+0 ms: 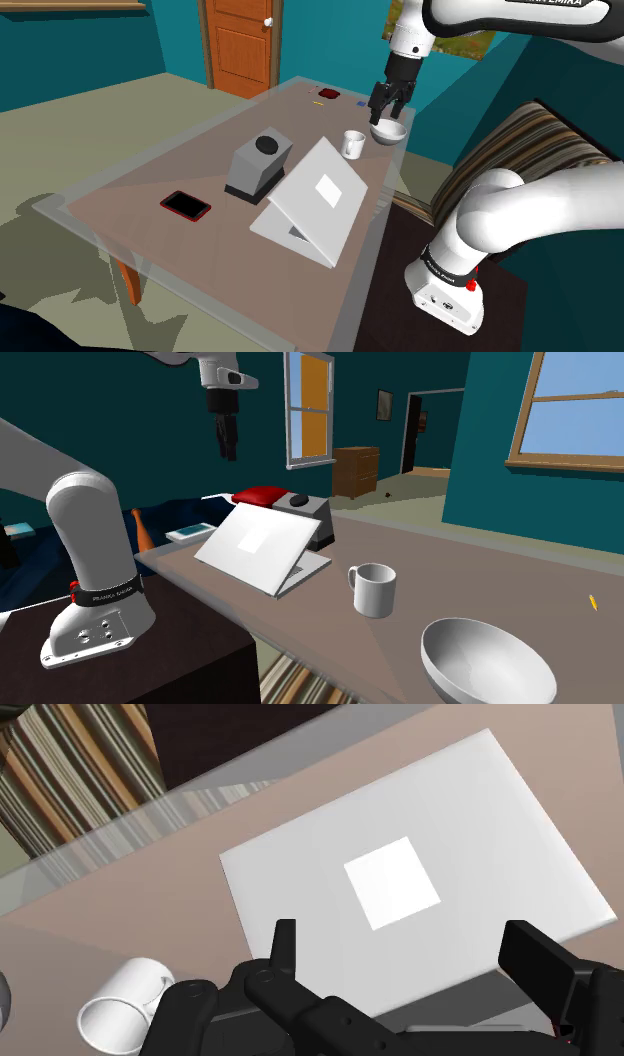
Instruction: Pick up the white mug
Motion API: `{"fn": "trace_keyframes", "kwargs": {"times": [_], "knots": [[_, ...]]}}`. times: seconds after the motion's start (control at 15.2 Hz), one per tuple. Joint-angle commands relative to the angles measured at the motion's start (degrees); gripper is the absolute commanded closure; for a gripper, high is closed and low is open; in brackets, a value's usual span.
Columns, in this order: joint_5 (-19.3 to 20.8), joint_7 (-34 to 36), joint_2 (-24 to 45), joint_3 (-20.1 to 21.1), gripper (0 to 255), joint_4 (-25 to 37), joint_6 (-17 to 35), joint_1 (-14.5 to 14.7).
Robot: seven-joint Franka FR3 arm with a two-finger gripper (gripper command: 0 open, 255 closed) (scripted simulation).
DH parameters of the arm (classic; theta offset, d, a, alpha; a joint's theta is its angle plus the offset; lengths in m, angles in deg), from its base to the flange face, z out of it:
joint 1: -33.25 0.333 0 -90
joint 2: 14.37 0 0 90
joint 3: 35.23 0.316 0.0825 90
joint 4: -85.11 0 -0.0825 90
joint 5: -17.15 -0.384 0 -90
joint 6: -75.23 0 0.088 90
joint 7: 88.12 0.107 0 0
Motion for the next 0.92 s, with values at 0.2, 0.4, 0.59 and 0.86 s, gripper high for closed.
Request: {"fn": "trace_keyframes", "kwargs": {"times": [0.2,0.4,0.59,0.86], "knots": [[1.89,-2.78,3.31,-2.87,0,-0.88,4.37,-1.14],[3.47,-5.52,7.28,-5.74,0,-1.1,8.77,-2.16],[4.64,-8.26,11.83,-8.6,0,-0.64,13.12,-3.01],[5.38,-12.03,18.7,-12.4,0,1.02,18.68,-3.79]]}}
